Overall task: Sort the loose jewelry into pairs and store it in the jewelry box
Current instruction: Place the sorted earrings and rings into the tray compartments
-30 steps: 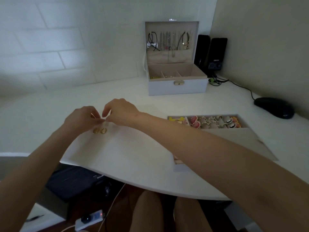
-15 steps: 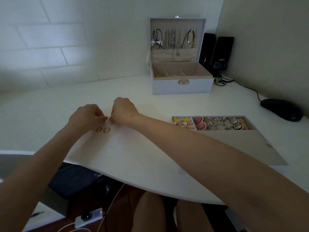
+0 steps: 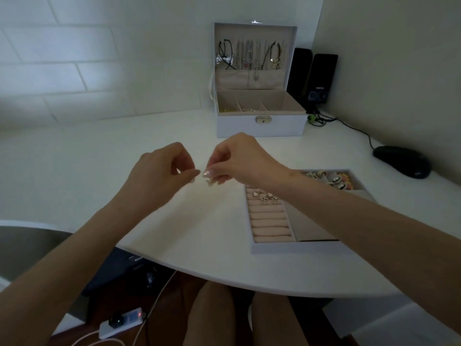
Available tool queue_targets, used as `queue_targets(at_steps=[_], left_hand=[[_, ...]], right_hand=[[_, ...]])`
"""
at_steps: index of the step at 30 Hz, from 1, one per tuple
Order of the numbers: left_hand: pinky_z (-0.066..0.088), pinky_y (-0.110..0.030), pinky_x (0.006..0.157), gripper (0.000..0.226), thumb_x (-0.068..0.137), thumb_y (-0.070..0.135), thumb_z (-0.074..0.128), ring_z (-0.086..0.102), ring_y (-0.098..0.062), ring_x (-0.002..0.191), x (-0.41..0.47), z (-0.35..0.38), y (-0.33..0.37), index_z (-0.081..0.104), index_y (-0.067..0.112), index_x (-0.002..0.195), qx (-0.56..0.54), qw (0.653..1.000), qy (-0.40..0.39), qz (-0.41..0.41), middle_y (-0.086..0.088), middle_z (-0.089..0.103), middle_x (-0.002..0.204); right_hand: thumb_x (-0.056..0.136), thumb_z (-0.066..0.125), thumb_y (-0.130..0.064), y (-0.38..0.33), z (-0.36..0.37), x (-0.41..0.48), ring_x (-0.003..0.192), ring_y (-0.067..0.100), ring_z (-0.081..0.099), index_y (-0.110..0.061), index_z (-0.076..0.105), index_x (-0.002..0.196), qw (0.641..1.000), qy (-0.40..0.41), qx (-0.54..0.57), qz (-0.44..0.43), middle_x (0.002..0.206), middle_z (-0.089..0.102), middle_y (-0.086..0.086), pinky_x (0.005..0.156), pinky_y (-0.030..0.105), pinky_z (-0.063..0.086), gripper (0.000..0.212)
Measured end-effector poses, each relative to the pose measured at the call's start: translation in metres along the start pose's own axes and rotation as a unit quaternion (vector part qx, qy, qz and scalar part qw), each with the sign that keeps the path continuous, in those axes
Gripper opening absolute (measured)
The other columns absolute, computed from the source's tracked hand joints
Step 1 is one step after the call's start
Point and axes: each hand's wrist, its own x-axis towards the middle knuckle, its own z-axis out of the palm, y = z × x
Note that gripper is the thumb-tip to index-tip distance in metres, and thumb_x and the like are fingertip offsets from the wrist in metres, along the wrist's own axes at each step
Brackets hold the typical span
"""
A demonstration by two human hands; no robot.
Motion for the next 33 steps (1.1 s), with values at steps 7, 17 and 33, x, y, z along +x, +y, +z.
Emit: queue_targets(at_steps=[7, 17, 33], left_hand=[[0.044, -0.021, 0.069, 0.012, 0.077, 0.026, 0.071, 0.057, -0.007, 0.07, -0.013, 0.02, 0.043, 0.061, 0.024, 0.071, -0.059, 0.996, -0.06, 0.036, 0.009, 0.065, 0.069], [0.041, -0.018, 0.071, 0.008, 0.073, 0.015, 0.075, 0.058, -0.006, 0.071, -0.017, 0.043, 0.065, 0.069, 0.02, 0.072, -0.091, 0.985, -0.138, 0.05, 0.005, 0.068, 0.071], [0.042, -0.018, 0.069, 0.009, 0.076, 0.017, 0.073, 0.056, -0.006, 0.071, -0.007, 0.046, 0.061, 0.066, 0.023, 0.073, -0.077, 0.981, -0.176, 0.031, 0.004, 0.068, 0.077]], right_hand=[[0.072, 0.076, 0.002, 0.02, -0.042, -0.052, 0.06, 0.007, 0.067, -0.006, 0.072, 0.077, 0.998, -0.004, -0.041, 0.04, 0.07, 0.071, 0.003, 0.06, 0.013, 0.051, 0.01], [0.071, 0.077, -0.002, 0.034, -0.051, -0.08, 0.051, -0.008, 0.058, -0.017, 0.071, 0.069, 0.995, -0.004, -0.054, 0.081, 0.061, 0.065, -0.007, 0.05, 0.002, 0.039, 0.016], [0.072, 0.079, -0.013, 0.04, -0.045, -0.07, 0.048, -0.012, 0.05, -0.02, 0.074, 0.073, 0.99, -0.014, -0.097, 0.101, 0.057, 0.058, -0.014, 0.046, 0.002, 0.034, 0.009]])
